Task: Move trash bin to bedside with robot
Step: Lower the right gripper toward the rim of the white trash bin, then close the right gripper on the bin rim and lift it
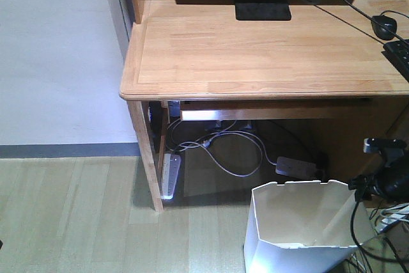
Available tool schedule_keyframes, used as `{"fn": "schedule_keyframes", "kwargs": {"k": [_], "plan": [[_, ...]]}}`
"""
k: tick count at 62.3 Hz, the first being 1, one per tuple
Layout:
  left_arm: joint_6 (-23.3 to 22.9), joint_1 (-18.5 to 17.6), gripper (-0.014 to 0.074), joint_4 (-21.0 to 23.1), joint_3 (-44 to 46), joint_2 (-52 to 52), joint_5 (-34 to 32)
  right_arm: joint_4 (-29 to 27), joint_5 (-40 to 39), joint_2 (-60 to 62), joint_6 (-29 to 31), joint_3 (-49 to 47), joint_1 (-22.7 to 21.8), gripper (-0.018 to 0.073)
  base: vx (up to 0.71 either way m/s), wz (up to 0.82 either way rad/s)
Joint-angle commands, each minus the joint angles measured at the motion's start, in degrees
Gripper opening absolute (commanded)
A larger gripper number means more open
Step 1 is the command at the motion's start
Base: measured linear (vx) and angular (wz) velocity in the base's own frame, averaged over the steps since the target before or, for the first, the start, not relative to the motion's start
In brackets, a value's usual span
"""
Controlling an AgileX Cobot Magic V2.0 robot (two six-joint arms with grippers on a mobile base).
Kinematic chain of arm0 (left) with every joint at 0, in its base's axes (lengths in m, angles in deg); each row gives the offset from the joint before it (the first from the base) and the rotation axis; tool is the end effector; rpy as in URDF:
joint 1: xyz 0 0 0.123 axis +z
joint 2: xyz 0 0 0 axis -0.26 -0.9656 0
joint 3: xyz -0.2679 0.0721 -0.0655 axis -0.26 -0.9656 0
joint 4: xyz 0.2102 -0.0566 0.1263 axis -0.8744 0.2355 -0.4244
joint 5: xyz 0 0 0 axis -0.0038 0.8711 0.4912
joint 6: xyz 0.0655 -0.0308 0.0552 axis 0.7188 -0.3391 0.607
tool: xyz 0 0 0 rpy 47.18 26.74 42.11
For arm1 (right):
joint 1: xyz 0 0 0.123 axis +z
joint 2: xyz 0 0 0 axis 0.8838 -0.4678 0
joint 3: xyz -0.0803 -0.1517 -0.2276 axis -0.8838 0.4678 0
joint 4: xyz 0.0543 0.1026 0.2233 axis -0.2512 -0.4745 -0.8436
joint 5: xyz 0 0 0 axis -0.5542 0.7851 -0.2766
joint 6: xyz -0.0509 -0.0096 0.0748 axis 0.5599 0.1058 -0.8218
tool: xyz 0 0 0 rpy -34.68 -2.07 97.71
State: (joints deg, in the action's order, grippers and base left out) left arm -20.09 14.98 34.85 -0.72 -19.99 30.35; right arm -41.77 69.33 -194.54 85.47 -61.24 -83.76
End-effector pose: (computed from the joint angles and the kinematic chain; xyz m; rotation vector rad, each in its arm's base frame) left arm 0.0545 -0.0009 0.1801 -0.0638 1.7608 -0.0686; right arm 0.2928 -0.1132 -0.0280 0.1079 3.0489 0.0003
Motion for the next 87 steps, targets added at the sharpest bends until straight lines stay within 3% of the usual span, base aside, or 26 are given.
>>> {"fn": "schedule_keyframes", "kwargs": {"k": [1, 28, 38, 63, 70, 77, 82, 87], "plan": [[-0.46, -0.34, -0.0006, 0.5, -1.6, 0.59, -4.25, 0.94, -1.09, -1.39, 2.08, -4.1, -0.43, 0.0521, 0.0, 0.0], [-0.46, -0.34, -0.0006, 0.09, -1.65, 0.59, -4.25, 2.72, 5.64, -18.41, 2.02, -23.49, -4.96, 0.0521, 0.0, 0.0], [-0.46, -0.34, -0.0006, -0.07, -1.65, 0.59, -4.25, 6.15, 7.99, -22.7, 1.52, -28.05, -4.96, 0.0521, 0.0, 0.0], [-0.46, -0.34, -0.0006, -0.18, -1.65, 0.59, -4.25, 6.13, 8.43, -32.42, 1.21, -38.69, -4.96, 0.0521, 0.0, 0.0], [-0.46, -0.34, -0.0006, -3.27, -1.65, 0.59, -4.25, 6.06, 9.88, -35.23, 1.15, -41.94, -4.96, 0.0515, 0.0, 0.0], [-0.46, -0.34, -0.0006, -8.71, -1.65, 0.59, -4.25, 5.93, 12.57, -37.82, 1.15, -45.09, -4.96, 0.0464, 0.0, 0.0], [-0.46, -0.34, -0.0006, -10.65, -1.65, 0.59, -4.25, 5.64, 14.75, -39.12, 1.15, -46.77, -4.96, 0.0374, 0.0, 0.0], [-0.46, -0.34, -0.0006, -10.49, -1.65, 0.59, -4.25, 4.38, 15.73, -39.44, 1.36, -47.47, -4.91, 0.0197, 0.0, 0.0]]}}
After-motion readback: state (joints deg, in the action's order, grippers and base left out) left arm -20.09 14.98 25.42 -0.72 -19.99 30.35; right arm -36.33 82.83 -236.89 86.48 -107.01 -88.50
